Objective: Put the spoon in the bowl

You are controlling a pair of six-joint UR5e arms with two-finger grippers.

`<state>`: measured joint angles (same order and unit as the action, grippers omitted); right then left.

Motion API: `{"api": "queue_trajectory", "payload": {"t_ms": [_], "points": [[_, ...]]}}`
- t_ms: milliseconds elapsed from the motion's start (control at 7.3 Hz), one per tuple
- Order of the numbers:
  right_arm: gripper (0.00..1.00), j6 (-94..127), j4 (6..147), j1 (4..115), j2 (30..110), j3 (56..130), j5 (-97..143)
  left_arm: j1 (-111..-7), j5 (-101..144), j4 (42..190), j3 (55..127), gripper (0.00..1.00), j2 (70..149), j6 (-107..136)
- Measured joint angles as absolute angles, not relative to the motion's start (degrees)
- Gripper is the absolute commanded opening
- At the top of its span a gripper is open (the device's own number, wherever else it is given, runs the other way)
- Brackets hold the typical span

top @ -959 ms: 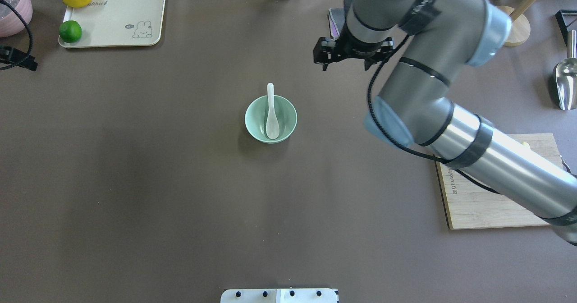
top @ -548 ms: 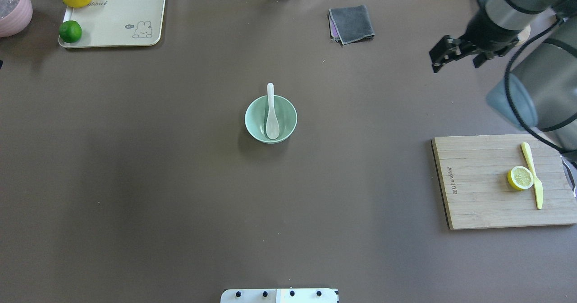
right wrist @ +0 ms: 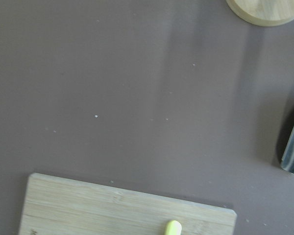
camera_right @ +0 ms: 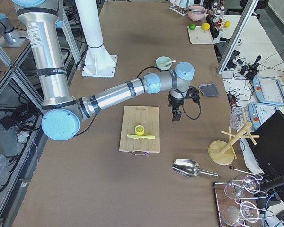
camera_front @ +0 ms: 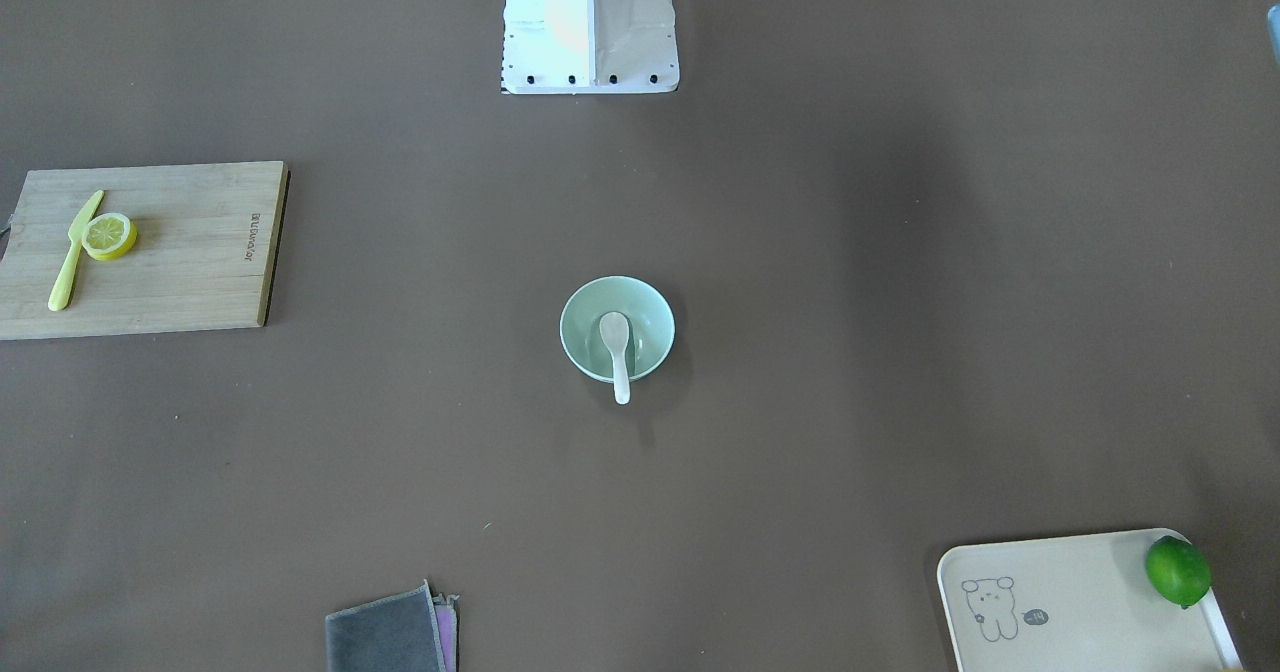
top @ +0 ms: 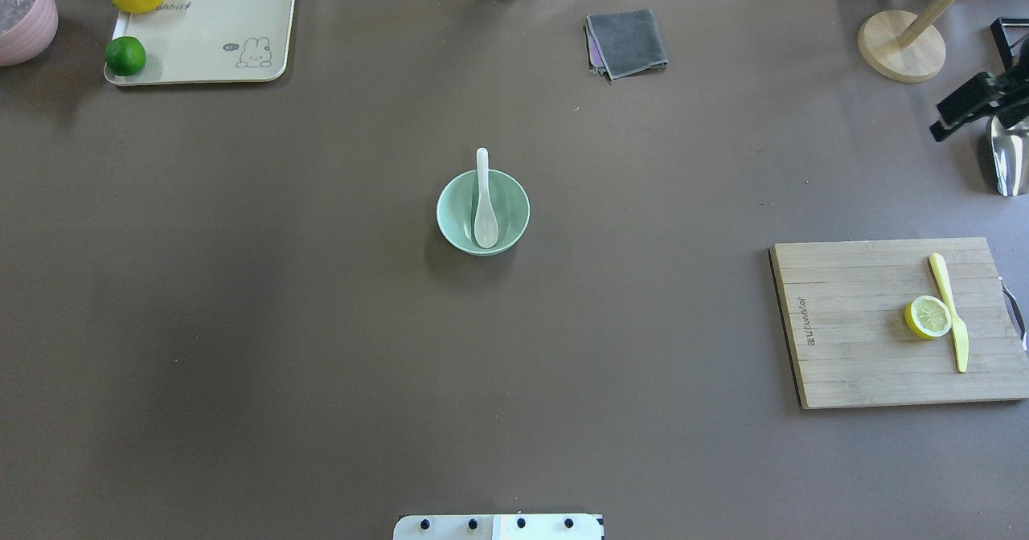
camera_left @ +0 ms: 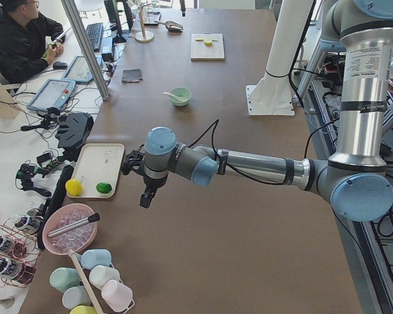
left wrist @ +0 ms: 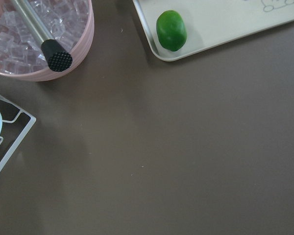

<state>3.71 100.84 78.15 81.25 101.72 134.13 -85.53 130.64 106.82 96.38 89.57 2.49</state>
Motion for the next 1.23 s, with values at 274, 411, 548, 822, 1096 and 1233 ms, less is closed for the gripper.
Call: {"api": "queue_trajectory", "payload": {"t_ms": [274, 411, 548, 822, 1096, 1233], "points": [[1.0, -3.49, 100.81, 84.06, 84.73, 97.49, 134.56, -87.28, 130.86, 105.16, 96.41, 0.98, 88.87, 1.6], [1.0, -6.83, 100.81, 86.33, 85.38, 95.3, 134.61, -87.46, 130.92, 104.96, 96.38, 0.98, 88.51, 1.53], [1.0, -9.18, 100.81, 87.99, 85.6, 93.75, 134.64, -87.5, 130.94, 104.87, 96.29, 0.98, 88.32, 1.51], [1.0, -10.63, 100.86, 89.5, 86.17, 92.67, 134.72, -87.57, 130.95, 104.78, 96.21, 0.98, 88.22, 1.5], [1.0, -10.37, 100.84, 89.86, 86.59, 92.41, 134.4, -87.55, 130.98, 104.84, 96.22, 0.98, 88.02, 1.55], [1.0, -9.98, 100.82, 89.88, 86.68, 92.26, 134.23, -87.54, 131.01, 104.9, 96.34, 0.98, 87.74, 1.57]]}}
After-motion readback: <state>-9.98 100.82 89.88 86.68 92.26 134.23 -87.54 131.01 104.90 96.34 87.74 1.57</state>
